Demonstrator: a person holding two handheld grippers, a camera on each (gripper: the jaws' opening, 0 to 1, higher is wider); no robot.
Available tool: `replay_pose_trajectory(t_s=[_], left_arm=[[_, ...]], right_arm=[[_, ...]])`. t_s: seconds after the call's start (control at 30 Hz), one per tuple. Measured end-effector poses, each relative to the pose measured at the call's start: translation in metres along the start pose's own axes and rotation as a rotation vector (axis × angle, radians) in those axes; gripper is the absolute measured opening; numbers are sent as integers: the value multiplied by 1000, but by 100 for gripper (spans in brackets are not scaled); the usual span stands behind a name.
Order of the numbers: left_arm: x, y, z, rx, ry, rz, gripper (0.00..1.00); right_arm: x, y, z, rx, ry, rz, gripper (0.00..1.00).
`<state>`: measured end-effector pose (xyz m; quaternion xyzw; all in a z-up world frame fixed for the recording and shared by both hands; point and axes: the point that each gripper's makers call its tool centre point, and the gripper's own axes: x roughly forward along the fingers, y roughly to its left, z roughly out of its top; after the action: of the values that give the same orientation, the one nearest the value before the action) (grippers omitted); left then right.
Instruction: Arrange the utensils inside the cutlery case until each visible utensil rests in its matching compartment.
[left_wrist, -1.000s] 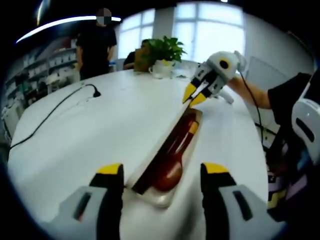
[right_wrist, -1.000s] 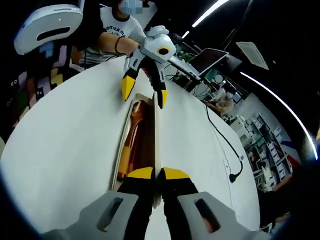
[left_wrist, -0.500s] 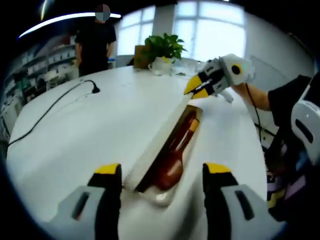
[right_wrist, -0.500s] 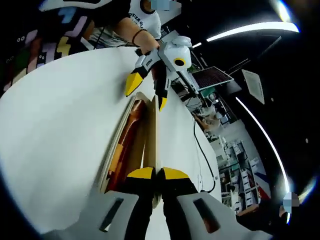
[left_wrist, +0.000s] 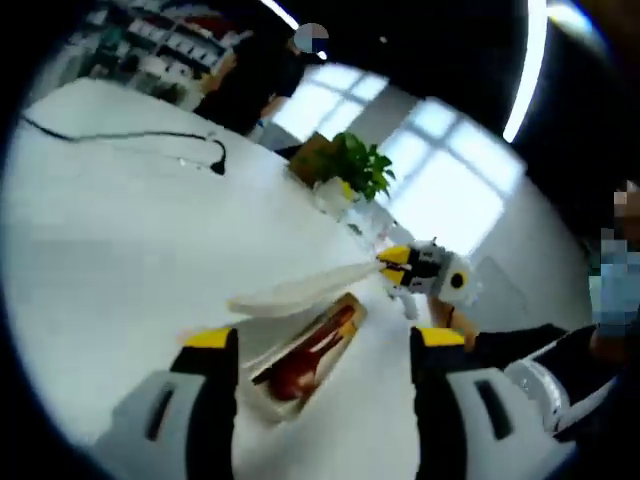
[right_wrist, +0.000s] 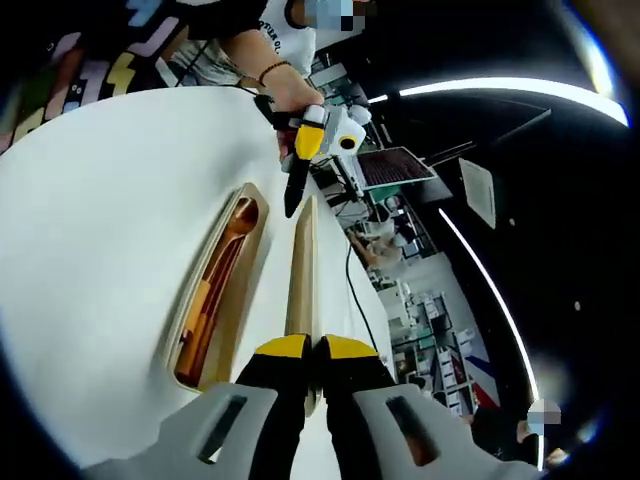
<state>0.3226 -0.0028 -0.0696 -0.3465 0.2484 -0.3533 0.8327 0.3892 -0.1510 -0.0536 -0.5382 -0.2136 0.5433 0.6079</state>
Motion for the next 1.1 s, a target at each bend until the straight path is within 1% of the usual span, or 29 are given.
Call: replay_pose_trajectory(t_s=[0.07,0.1,0.13,0.23,0.3,0.33,0.37,0.47,0.53,0.7,0.77,0.87,0.93,0.97,1.07,1.1], left_arm=[[-1,-7,6,-136,-47,-72,72],[-1,-11,9,-235,-73,-123,71],[0,-13,10,-292,-88,-147,72],[4,-15,10,-399,-113,-195,73],[5,-18,12,-471,-134,-235,66],[4,-17,16,-502,-147,-250,62],[3,-13,22,-523,-158,-255,61],[5,-11,23,-546,-164,-256,60],[7,-11,26,-585,-178,-265,56],[11,-5,31,-622,-206,-256,47],[13,-5,30,-630,-202,-256,41],[14,-6,27,-650,-190,-255,31],[13,-4,25,-669,-185,-248,22],[14,-3,24,-676,-184,-242,21],[14,-6,21,-715,-166,-265,14],[13,-7,21,-741,-166,-278,12]], right_arm=[[-3,-4,0,-17,-1,-17,2],[-3,-5,1,-20,-2,-22,2],[-4,-6,1,-29,-5,-31,2],[-4,-8,6,-55,-10,-47,2],[-5,-10,8,-69,-18,-56,2],[-6,-10,9,-73,-21,-60,2],[-6,-11,10,-83,-25,-67,2],[-7,-12,14,-118,-39,-82,2],[-7,-14,17,-136,-49,-90,2],[-10,-18,20,-188,-57,-117,2],[-11,-20,22,-216,-68,-131,2],[-12,-22,25,-230,-80,-139,2],[-11,-14,33,-237,-98,-143,2],[-12,-12,34,-246,-104,-145,2],[-15,-11,34,-253,-100,-142,3],[-14,-6,32,-234,-103,-120,3]])
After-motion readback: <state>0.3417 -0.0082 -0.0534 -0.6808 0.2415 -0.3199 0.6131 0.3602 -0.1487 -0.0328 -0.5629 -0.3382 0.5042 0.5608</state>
